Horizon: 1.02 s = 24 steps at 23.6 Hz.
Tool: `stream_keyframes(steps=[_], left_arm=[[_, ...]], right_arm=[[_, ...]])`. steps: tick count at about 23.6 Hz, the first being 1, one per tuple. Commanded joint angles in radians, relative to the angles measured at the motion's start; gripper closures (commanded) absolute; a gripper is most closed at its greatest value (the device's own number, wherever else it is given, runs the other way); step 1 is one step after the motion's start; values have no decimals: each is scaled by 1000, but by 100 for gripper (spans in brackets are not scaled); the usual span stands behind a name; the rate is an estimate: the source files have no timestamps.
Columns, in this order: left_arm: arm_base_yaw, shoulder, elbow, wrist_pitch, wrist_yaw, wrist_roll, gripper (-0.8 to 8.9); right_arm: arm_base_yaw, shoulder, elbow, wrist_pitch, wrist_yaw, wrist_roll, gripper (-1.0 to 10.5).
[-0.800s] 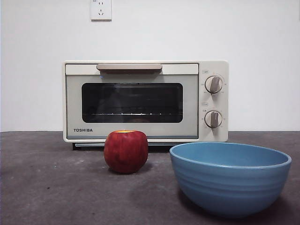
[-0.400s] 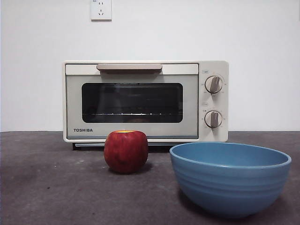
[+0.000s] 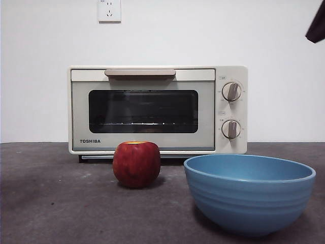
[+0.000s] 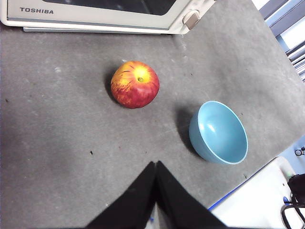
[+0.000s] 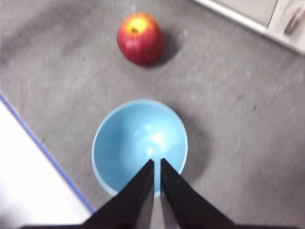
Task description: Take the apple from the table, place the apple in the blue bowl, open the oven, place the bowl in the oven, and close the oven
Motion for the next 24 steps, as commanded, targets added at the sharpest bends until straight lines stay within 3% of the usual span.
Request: stream_keyframes(steps=[1, 3, 7, 13, 17, 21, 24], left_arm=[[-2, 5, 19, 9, 2, 18, 806], [-2, 4, 19, 9, 2, 18, 806], [-2, 4, 19, 13, 2, 19, 806], [-2, 5, 19, 14, 2, 19, 806], [-2, 5, 19, 14, 2, 19, 806], [-2, 5, 19, 14, 2, 19, 806], [-2, 5, 19, 14, 2, 19, 806]], right_arm=[[6, 5, 18, 26, 1, 26, 664], [7, 23, 18, 25, 0, 122, 450], [26, 97, 18, 49, 0, 133, 445], [173, 303, 62, 280, 5, 228, 445], [266, 530, 219, 314, 75, 223, 445], [309, 744, 382, 317, 86, 215, 445], [336, 879, 475, 316, 138, 200, 445]])
